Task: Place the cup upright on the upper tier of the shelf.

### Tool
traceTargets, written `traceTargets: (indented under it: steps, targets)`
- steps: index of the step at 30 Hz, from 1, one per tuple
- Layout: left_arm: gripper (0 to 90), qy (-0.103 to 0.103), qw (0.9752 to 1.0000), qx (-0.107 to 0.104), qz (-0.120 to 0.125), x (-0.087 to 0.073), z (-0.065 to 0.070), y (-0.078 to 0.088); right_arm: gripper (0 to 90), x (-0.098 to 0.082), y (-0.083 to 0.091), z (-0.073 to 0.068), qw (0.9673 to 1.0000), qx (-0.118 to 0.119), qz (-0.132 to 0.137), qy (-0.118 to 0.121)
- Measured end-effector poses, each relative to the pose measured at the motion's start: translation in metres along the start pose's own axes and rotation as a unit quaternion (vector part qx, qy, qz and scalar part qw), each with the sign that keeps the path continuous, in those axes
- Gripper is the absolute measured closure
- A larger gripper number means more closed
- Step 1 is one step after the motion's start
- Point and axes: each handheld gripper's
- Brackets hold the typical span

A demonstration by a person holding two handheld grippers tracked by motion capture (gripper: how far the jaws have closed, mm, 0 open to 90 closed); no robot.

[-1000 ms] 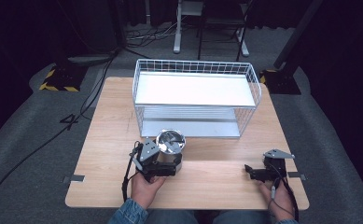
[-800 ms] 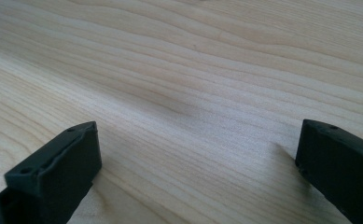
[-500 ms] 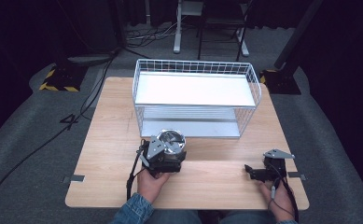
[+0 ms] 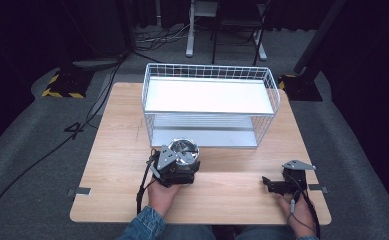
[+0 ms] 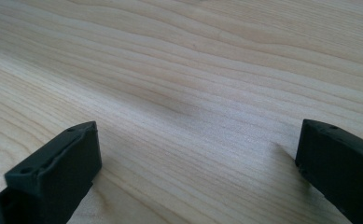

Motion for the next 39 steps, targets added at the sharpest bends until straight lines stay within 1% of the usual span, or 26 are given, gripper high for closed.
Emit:
traceTargets:
  steps: [6, 7, 10, 11, 12, 13, 14, 16, 17, 18, 19, 24, 27, 28, 29, 31, 32, 33, 34, 36, 37, 39]
  targets:
    - [1.9, -0.01, 0.9999, 0.004, -0.004, 0.002, 0.0, 0.001, 0.4, 0.0, 0.0, 0.0, 1.0, 0.0, 0.0, 0.0]
    - [2.0, -0.004, 1.0, 0.006, -0.005, 0.002, 0.001, 0.001, 0.3, 0.0, 0.0, 0.0, 1.0, 0.0, 0.0, 0.0]
    - [2.1, -0.005, 0.9999, 0.007, -0.006, 0.003, 0.001, 0.003, 0.4, 0.0, 0.0, 0.0, 1.0, -0.001, 0.0, -0.001]
    - [2.2, -0.01, 0.9999, 0.008, -0.004, 0.005, 0.001, 0.005, 0.3, 0.0, 0.0, 0.0, 1.0, -0.002, 0.0, -0.002]
    - [2.1, -0.01, 0.9999, 0.008, -0.004, 0.005, 0.001, 0.005, 0.3, 0.0, 0.0, 0.0, 1.0, -0.002, 0.0, -0.002]
    - [2.2, -0.006, 1.0, 0.005, -0.003, 0.01, 0.002, 0.009, 0.4, 0.0, 0.0, 0.0, 1.0, -0.003, 0.0, -0.004]
    - [2.2, -0.006, 1.0, 0.005, -0.003, 0.01, 0.002, 0.009, 0.4, 0.0, 0.0, 0.0, 1.0, -0.003, 0.0, -0.004]
    - [2.2, -0.005, 0.9999, 0.0, -0.009, 0.019, 0.003, 0.013, 0.4, 0.0, 0.0, 0.0, 1.0, -0.003, 0.0, -0.005]
    - [2.2, -0.005, 0.9999, 0.0, -0.009, 0.019, 0.003, 0.013, 0.4, 0.0, 0.0, 0.0, 1.0, -0.003, 0.0, -0.005]
    - [2.2, -0.007, 0.9999, -0.003, -0.012, 0.024, 0.004, 0.014, 0.4, 0.0, 0.0, 0.0, 1.0, -0.003, 0.0, -0.005]
    - [2.2, -0.007, 0.9999, -0.003, -0.012, 0.024, 0.004, 0.014, 0.4, 0.0, 0.0, 0.0, 1.0, -0.003, 0.0, -0.005]
    - [2.2, -0.02, 0.9997, -0.005, -0.013, 0.037, 0.007, 0.02, 0.4, 0.0, 0.0, 0.0, 1.0, -0.003, 0.0, -0.005]
    - [2.3, -0.024, 0.9996, -0.007, -0.015, 0.044, 0.008, 0.022, 0.3, 0.0, 0.0, 0.0, 1.0, -0.003, 0.0, -0.005]
    - [2.3, -0.022, 0.9996, -0.01, -0.014, 0.048, 0.008, 0.024, 0.4, 0.0, 0.0, 0.0, 1.0, -0.003, -0.001, -0.005]
    - [2.3, -0.022, 0.9996, -0.01, -0.014, 0.048, 0.008, 0.024, 0.4, 0.0, 0.0, 0.0, 1.0, -0.003, -0.001, -0.005]
    - [2.3, -0.022, 0.9996, -0.014, -0.014, 0.055, 0.007, 0.026, 0.3, 0.0, 0.0, 0.0, 1.0, -0.003, 0.0, -0.005]
    - [2.3, -0.022, 0.9996, -0.014, -0.014, 0.055, 0.007, 0.026, 0.3, 0.0, 0.0, 0.0, 1.0, -0.003, 0.0, -0.005]
    - [2.3, -0.019, 0.9996, -0.016, -0.012, 0.061, 0.006, 0.027, 0.3, 0.0, 0.0, 0.0, 1.0, -0.005, 0.0, -0.005]
    - [2.3, -0.019, 0.9996, -0.016, -0.012, 0.061, 0.006, 0.027, 0.3, 0.0, 0.0, 0.0, 1.0, -0.005, 0.0, -0.005]
    - [2.3, -0.016, 0.9996, -0.019, -0.011, 0.069, 0.004, 0.03, 0.3, 0.0, 0.0, 0.0, 1.0, -0.005, 0.0, -0.005]
    - [2.4, -0.016, 0.9996, -0.019, -0.011, 0.069, 0.004, 0.03, 0.3, 0.0, 0.0, 0.0, 1.0, -0.005, 0.0, -0.005]
    - [2.4, -0.015, 0.9996, -0.021, -0.009, 0.075, 0.003, 0.031, 0.3, 0.0, 0.0, 0.0, 1.0, -0.005, 0.0, -0.005]
Point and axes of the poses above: each handheld gripper's, and its own axes: y roughly backward along the jaws, x roughly out of its top, z roughly to its right, and after that the axes turned 2 degrees about -y, right-handed
